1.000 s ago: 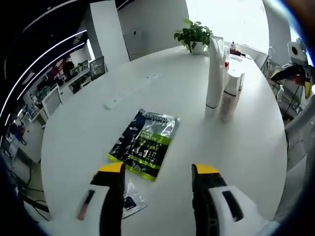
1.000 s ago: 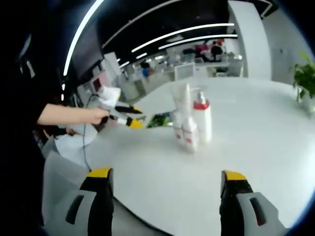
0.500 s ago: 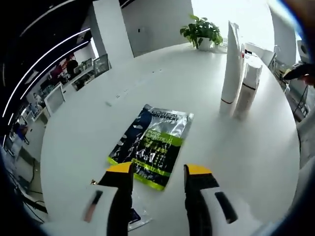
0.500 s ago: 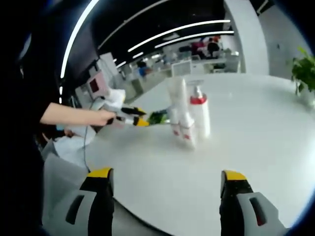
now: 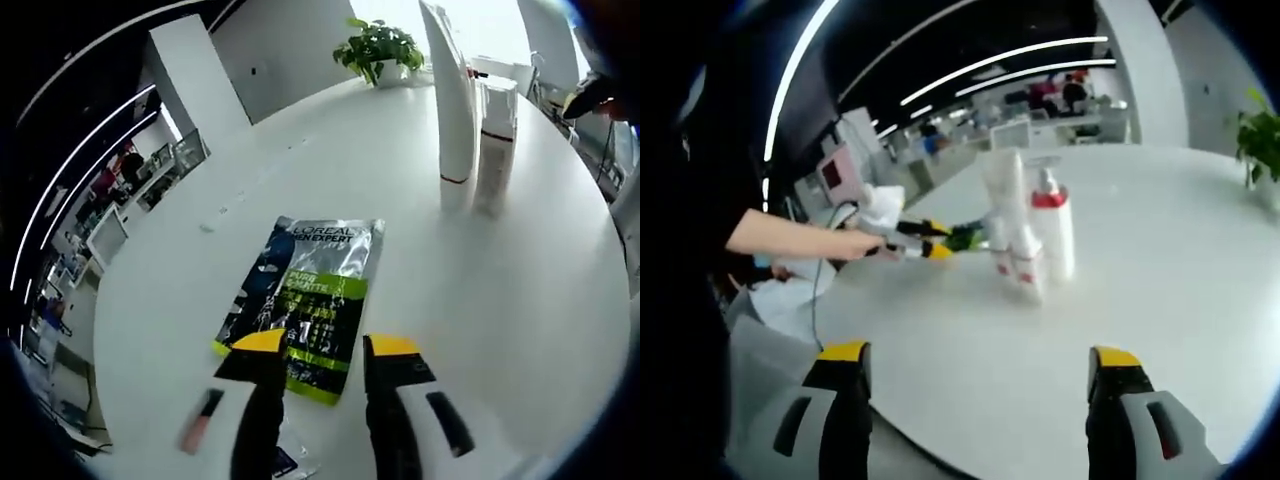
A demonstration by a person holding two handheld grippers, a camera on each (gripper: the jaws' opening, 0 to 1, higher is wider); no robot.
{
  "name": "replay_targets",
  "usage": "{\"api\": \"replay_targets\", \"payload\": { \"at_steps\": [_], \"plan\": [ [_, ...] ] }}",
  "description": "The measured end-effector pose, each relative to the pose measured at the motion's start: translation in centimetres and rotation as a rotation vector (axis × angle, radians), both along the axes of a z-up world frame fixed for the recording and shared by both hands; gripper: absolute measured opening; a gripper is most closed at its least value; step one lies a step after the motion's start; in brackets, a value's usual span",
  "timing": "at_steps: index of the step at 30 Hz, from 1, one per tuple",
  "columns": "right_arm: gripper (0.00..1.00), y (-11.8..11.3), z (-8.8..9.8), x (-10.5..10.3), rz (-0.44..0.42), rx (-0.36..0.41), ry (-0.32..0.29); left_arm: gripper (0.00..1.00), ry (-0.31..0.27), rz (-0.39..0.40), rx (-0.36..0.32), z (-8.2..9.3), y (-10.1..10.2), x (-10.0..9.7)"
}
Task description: Arrange the skincare products in the storage area until every visible bottle or jar stands upright without overlapping.
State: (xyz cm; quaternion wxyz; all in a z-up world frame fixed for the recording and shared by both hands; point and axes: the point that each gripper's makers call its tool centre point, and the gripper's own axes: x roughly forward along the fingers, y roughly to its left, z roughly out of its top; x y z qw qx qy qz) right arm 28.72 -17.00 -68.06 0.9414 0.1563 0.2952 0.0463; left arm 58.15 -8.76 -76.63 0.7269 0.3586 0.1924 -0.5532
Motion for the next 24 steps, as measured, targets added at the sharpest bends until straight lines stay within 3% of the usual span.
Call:
{"api": "replay_targets", "payload": {
  "at_steps": [6,13,17,24],
  "plan": [
    [0.9,-0.1,-0.2,-0.2,-0.009,0.003,0.006,0.28,-0.014,-0.04,0.017,-0.6,-0.5,-0.6],
    [0.9,0.3,-0.3,0.2,0.0,0.005,0.011,0.15,0.027,-0.034,0.001,-1.0,-0.9,-0.4],
    [0.9,0.3,-0.4,0.4,0.006,0.006,0.013,0.0,0.042,-0.018,0.017,-1.9,-0.7,-0.2],
    [0.9,1.1,-0.7,0.9,0.024,0.017,0.017,0.0,0.082,0.032,-0.031,-1.5,-0.8,0.3]
  ]
}}
